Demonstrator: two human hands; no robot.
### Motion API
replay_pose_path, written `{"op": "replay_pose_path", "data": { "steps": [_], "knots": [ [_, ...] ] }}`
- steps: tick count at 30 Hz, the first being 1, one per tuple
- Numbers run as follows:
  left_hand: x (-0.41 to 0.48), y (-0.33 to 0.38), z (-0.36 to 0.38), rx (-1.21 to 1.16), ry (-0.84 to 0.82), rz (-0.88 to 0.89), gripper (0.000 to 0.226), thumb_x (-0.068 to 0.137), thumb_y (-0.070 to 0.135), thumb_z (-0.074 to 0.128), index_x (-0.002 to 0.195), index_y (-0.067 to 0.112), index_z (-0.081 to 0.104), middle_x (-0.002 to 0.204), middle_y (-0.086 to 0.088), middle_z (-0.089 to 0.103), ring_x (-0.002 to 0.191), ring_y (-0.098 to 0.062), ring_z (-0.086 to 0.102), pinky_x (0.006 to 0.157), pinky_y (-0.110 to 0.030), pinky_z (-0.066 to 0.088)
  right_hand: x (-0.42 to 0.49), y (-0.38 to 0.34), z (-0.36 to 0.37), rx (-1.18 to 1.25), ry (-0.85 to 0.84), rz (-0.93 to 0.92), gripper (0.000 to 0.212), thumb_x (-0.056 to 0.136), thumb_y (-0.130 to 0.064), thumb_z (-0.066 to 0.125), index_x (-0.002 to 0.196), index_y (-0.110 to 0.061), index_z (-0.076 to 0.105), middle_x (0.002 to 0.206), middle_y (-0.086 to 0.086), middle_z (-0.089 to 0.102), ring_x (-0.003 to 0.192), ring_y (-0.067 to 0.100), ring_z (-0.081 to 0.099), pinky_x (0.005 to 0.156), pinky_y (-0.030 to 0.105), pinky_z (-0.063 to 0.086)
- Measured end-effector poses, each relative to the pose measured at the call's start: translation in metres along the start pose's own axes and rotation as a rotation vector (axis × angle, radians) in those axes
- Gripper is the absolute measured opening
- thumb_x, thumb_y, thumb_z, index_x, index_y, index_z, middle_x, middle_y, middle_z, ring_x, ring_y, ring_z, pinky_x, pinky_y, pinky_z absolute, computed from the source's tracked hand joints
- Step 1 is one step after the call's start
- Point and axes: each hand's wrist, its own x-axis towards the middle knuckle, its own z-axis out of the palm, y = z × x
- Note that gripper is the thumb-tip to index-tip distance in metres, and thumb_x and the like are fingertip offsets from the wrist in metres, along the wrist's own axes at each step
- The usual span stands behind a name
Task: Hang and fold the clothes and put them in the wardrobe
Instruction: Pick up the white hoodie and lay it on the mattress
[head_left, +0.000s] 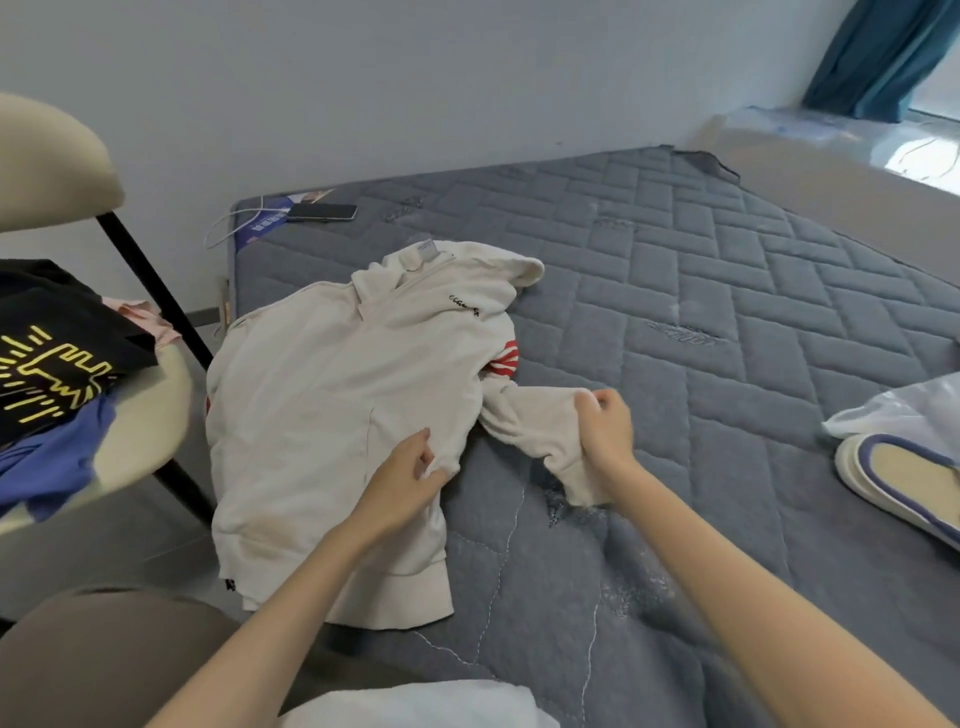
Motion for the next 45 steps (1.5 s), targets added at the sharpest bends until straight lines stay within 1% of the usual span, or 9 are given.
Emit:
{"op": "replay_pose_path", "data": {
  "steps": [3, 5, 9, 13, 17, 22, 32, 40, 45],
  "knots": [
    [0.007, 0.009, 0.005, 0.125, -0.157, 0.05, 0.031, 0.071, 0.043, 0.055, 0.084, 0.015, 0.057, 0.152, 0.006, 0.03, 0.14, -0.007, 0.024, 0.111, -0.041, 0.024, 0.011, -0.003, -0.036, 0.023, 0.311, -0.04, 0.013, 0.092, -0.018, 0.044, 0.084, -0.009, 0.047, 0.078, 0.002, 0.052, 0.075, 0.023, 0.047, 0.059, 0.033, 0.031],
    [0.013, 0.019, 0.011, 0.196, -0.244, 0.051, 0.017, 0.075, 0.037, 0.058, 0.08, 0.021, 0.059, 0.154, 0.006, 0.026, 0.14, -0.01, 0.027, 0.114, -0.048, 0.019, 0.017, 0.003, -0.06, -0.007, 0.485, -0.017, 0.014, 0.094, -0.02, 0.042, 0.087, -0.01, 0.048, 0.082, 0.007, 0.055, 0.078, 0.028, 0.05, 0.063, 0.033, 0.031],
    [0.025, 0.034, 0.027, 0.253, -0.29, 0.09, 0.006, 0.086, 0.031, 0.055, 0.09, 0.027, 0.057, 0.143, 0.003, 0.043, 0.132, -0.013, 0.038, 0.11, -0.038, 0.028, 0.028, 0.032, -0.107, -0.101, 0.699, 0.131, 0.02, 0.099, -0.022, 0.037, 0.103, -0.008, 0.05, 0.106, 0.019, 0.063, 0.097, 0.037, 0.055, 0.08, 0.041, 0.038],
    [0.028, 0.04, 0.035, 0.256, -0.286, 0.123, 0.025, 0.091, 0.027, 0.051, 0.116, 0.023, 0.054, 0.131, 0.002, 0.051, 0.118, -0.013, 0.048, 0.104, -0.031, 0.036, 0.032, 0.057, -0.115, -0.47, 0.488, 0.237, 0.03, 0.096, -0.015, 0.041, 0.125, -0.014, 0.051, 0.137, 0.017, 0.043, 0.126, 0.034, 0.035, 0.104, 0.04, 0.024],
    [0.029, 0.038, 0.031, 0.279, -0.232, 0.152, 0.036, 0.094, 0.025, 0.048, 0.13, 0.022, 0.046, 0.141, 0.003, 0.042, 0.129, -0.013, 0.039, 0.108, -0.027, 0.028, 0.032, 0.053, -0.086, -0.619, 0.344, -0.091, 0.047, 0.086, -0.006, 0.05, 0.132, -0.013, 0.049, 0.141, 0.01, 0.042, 0.13, 0.03, 0.031, 0.111, 0.036, 0.02],
    [0.048, 0.033, 0.003, 0.287, -0.071, 0.165, 0.047, 0.096, 0.023, 0.047, 0.142, 0.017, 0.036, 0.15, -0.002, 0.032, 0.139, -0.017, 0.027, 0.111, -0.028, 0.022, 0.039, 0.018, -0.039, -0.555, 0.102, -0.357, 0.038, 0.087, -0.006, 0.051, 0.125, -0.012, 0.056, 0.133, 0.009, 0.051, 0.125, 0.027, 0.036, 0.105, 0.032, 0.027],
    [0.109, 0.0, -0.049, 0.301, 0.023, -0.104, 0.057, 0.096, 0.028, 0.041, 0.149, 0.027, 0.021, 0.157, -0.012, 0.01, 0.145, -0.03, 0.006, 0.117, -0.038, 0.011, 0.076, -0.028, 0.06, -0.517, -0.216, -0.465, 0.036, 0.091, -0.007, 0.044, 0.124, -0.017, 0.057, 0.129, 0.007, 0.051, 0.121, 0.025, 0.044, 0.096, 0.037, 0.04],
    [0.16, -0.025, -0.087, 0.202, 0.025, -0.209, 0.056, 0.096, 0.023, 0.044, 0.148, 0.016, 0.024, 0.154, -0.009, 0.024, 0.142, -0.026, 0.021, 0.112, -0.033, 0.021, 0.116, -0.072, 0.133, -0.686, -0.377, -0.576, 0.049, 0.091, -0.008, 0.046, 0.138, -0.024, 0.043, 0.151, -0.001, 0.031, 0.133, 0.023, 0.032, 0.108, 0.038, 0.031],
    [0.208, -0.023, -0.108, 0.008, 0.18, -0.26, 0.053, 0.095, 0.015, 0.047, 0.144, 0.007, 0.03, 0.145, -0.014, 0.038, 0.133, -0.03, 0.037, 0.104, -0.034, 0.031, 0.154, -0.102, 0.175, -0.586, -0.522, -0.577, 0.064, 0.085, 0.001, 0.042, 0.142, -0.026, 0.036, 0.155, -0.004, 0.021, 0.137, 0.021, 0.031, 0.1, 0.038, 0.04]
  ]
}}
